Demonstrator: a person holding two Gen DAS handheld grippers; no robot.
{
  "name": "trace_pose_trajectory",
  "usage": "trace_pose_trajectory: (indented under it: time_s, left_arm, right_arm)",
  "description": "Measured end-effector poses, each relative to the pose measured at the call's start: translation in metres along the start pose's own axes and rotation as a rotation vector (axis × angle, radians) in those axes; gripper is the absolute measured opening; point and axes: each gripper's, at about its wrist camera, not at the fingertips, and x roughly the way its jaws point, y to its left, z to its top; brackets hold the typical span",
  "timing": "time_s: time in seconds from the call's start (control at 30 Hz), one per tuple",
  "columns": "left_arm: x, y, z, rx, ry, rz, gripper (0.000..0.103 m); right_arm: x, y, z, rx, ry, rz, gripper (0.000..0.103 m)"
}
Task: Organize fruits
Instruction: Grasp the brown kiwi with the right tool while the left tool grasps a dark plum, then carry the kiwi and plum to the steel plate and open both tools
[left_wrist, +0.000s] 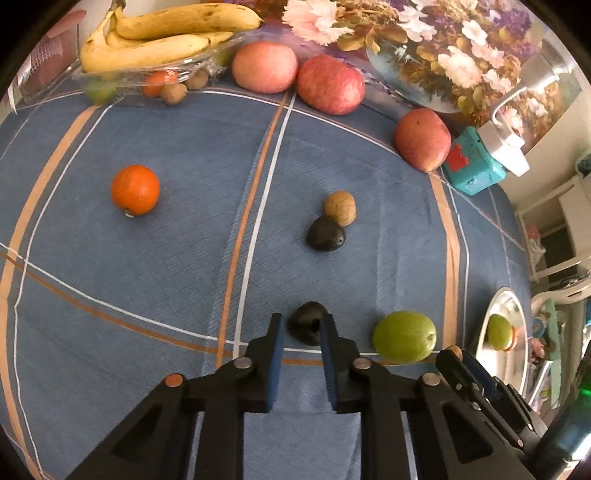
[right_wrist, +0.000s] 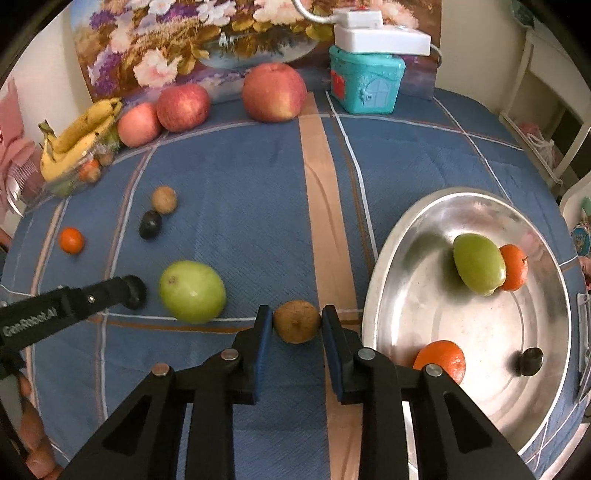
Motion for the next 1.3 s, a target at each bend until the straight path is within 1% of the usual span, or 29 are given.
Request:
trace_pose_trajectory:
  time_s: [0.17, 0.27, 0.3, 0.47, 0.53, 0.63, 0.7, 0.73, 0.93, 0.97, 1.0, 1.03, 1.07, 1.1, 1.23, 1.3]
  left_arm:
    - [-0.005, 0.007, 0.003, -0.025, -0.004, -0.043, 0.021]
    - [-0.004, 0.013, 0.005, -0.063, 0.002, -0.094, 0.022]
    - [-0.004, 0.014, 0.005, -0.067, 0.002, -0.095, 0.023]
    - [0.007, 0.009, 0.002, -0.027, 0.019, -0.043, 0.027]
    - [0.011, 0.008, 0.001, -0.030, 0.028, -0.049, 0.031]
    - [0.013, 0.004, 0.001, -0.012, 0.026, -0.036, 0.036]
    - [0.015, 0.002, 0.000, -0.004, 0.029, -0.026, 0.043]
    - [0.017, 0.001, 0.000, -0.003, 0.031, -0.023, 0.044]
    - [0.020, -0.005, -0.001, 0.009, 0.031, -0.018, 0.043]
    - [0.020, -0.006, -0.002, 0.013, 0.034, -0.021, 0.040]
    - [0.021, -0.007, -0.002, 0.017, 0.037, -0.025, 0.035]
    - [0.021, -0.008, -0.002, 0.022, 0.040, -0.024, 0.033]
    - [0.021, -0.010, -0.002, 0.029, 0.040, -0.024, 0.028]
    - [0.019, -0.011, -0.002, 0.036, 0.034, -0.020, 0.026]
    - [0.014, -0.012, 0.001, 0.005, 0.027, -0.060, 0.025]
    - [0.009, -0.009, 0.003, -0.007, 0.015, -0.056, 0.025]
  right_arm:
    - [-0.008, 0.005, 0.004, -0.010, -0.019, 0.020, 0.028]
    - [-0.009, 0.009, 0.004, -0.016, -0.018, 0.027, 0.028]
    - [-0.009, 0.009, 0.004, -0.017, -0.017, 0.027, 0.028]
    - [-0.007, 0.004, 0.004, -0.002, -0.007, 0.032, 0.028]
    - [-0.008, 0.003, 0.004, 0.001, -0.007, 0.035, 0.028]
    - [-0.009, 0.002, 0.003, 0.006, -0.008, 0.039, 0.028]
    - [-0.010, 0.001, 0.003, 0.009, -0.008, 0.042, 0.028]
    - [-0.010, 0.001, 0.003, 0.011, -0.007, 0.045, 0.028]
    - [-0.011, -0.001, 0.002, 0.017, -0.009, 0.051, 0.028]
    - [-0.011, -0.002, 0.002, 0.019, -0.009, 0.052, 0.028]
    - [-0.011, -0.002, 0.002, 0.020, -0.008, 0.053, 0.028]
    - [-0.011, -0.002, 0.002, 0.022, -0.008, 0.054, 0.028]
    - [-0.011, -0.003, 0.002, 0.023, -0.008, 0.054, 0.028]
    - [-0.011, -0.003, 0.002, 0.024, -0.008, 0.054, 0.028]
    - [-0.013, -0.004, 0.002, 0.026, -0.010, 0.058, 0.028]
    - [-0.015, -0.005, 0.003, 0.031, -0.013, 0.060, 0.028]
